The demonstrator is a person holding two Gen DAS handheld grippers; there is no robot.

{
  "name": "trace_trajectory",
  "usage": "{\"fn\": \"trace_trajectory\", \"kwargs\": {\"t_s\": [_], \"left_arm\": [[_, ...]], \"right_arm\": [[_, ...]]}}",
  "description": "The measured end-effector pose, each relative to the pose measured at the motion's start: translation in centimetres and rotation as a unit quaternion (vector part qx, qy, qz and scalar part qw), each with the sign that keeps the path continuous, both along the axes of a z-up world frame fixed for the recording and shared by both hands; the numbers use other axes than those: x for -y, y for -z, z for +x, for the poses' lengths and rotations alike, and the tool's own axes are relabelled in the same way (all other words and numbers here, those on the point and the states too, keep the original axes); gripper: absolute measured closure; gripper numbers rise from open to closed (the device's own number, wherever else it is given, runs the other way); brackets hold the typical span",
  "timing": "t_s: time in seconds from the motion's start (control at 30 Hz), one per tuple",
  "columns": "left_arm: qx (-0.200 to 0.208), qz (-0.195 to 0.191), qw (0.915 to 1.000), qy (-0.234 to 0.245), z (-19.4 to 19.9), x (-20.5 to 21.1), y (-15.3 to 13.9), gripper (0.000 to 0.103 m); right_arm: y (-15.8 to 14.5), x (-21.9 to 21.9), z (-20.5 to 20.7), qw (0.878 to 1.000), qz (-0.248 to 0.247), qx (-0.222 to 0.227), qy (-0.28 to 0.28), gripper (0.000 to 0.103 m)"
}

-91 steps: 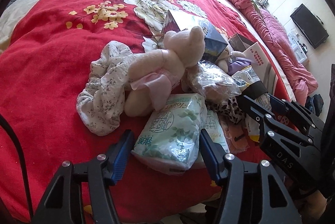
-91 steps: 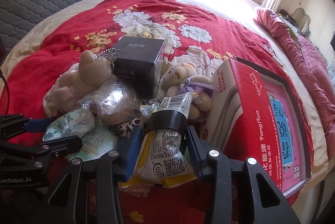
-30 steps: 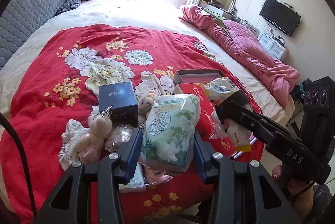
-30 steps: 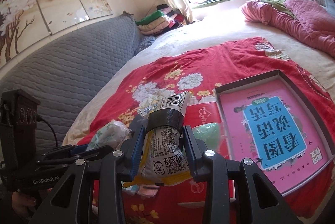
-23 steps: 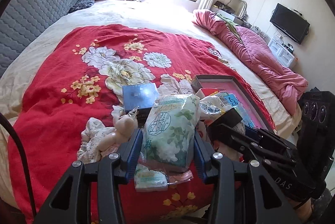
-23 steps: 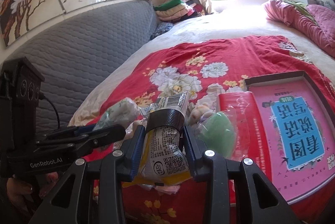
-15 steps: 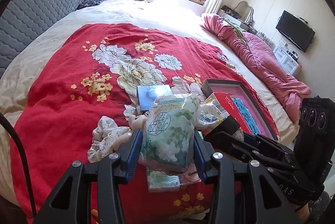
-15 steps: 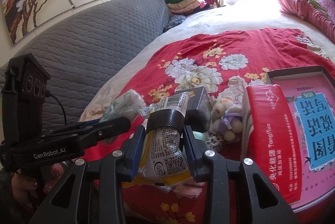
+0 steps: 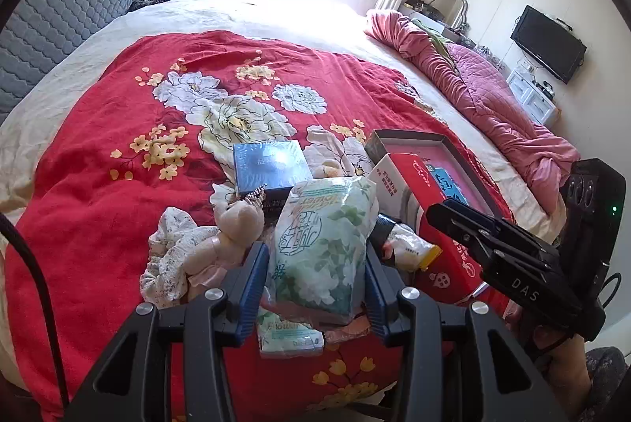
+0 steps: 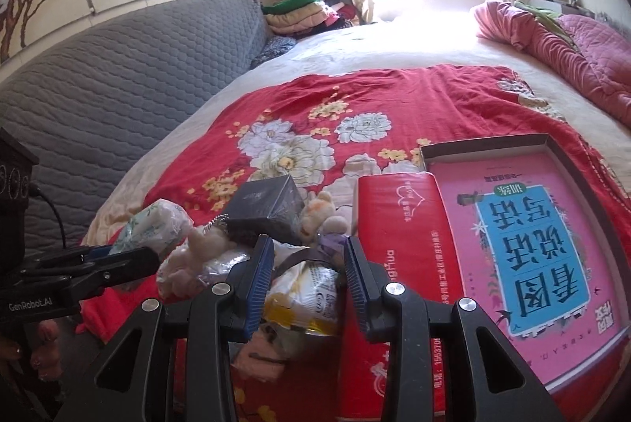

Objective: Organize soft objects
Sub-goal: 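Carry the tissue pack and snack packet over the pink tray with both tools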

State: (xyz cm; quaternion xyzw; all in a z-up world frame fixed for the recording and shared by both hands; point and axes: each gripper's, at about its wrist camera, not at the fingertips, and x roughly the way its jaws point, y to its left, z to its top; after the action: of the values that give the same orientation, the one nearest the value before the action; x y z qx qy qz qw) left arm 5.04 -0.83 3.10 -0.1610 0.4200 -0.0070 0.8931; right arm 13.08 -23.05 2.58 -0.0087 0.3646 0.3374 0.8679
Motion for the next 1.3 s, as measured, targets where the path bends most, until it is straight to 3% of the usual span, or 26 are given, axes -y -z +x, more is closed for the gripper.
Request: {"fn": "trace_trajectory", "kwargs": {"t_s": [0.1,0.43,0.77,0.93,1.1,1.3], "left_arm": [[-0.002,-0.002,1.0,-0.001,0.0,-0.1,0.1,0.057],[0.001,-0.005,1.0,-0.008,-0.1,-1.0,0.3,0.057],[0.006,0.003,0.9999,-0.009,-0.1,-1.6,0.3,0.057],[0.023,0.015,0.9996,-0.006,-0.4,-1.6,-1.1,0.057],[0.048,0.02,0.9986,0.004,-0.5,-1.1,-3.4,0.057],[0.063,0.028,0.9976,0.006,0.0,-0.5,-5.3,0.057]], "right_arm": [[0.0,-1.0,-0.7,0.998,-0.043,0.026,-0.028,0.065],[3.4,-6.7,-0.6,0.987,-0.136,-0.015,-0.086,0.062],[6.1,-10.2,1.5,0.976,-0.168,-0.124,-0.058,0.058],[6.8,-10.8,2.7,0.976,-0.16,-0.145,-0.038,0.062],[6.1,-8.9,2.9,0.983,-0.098,-0.149,-0.035,0.071],[3.4,-7.3,2.1,0.99,-0.059,-0.118,-0.043,0.077]]}}
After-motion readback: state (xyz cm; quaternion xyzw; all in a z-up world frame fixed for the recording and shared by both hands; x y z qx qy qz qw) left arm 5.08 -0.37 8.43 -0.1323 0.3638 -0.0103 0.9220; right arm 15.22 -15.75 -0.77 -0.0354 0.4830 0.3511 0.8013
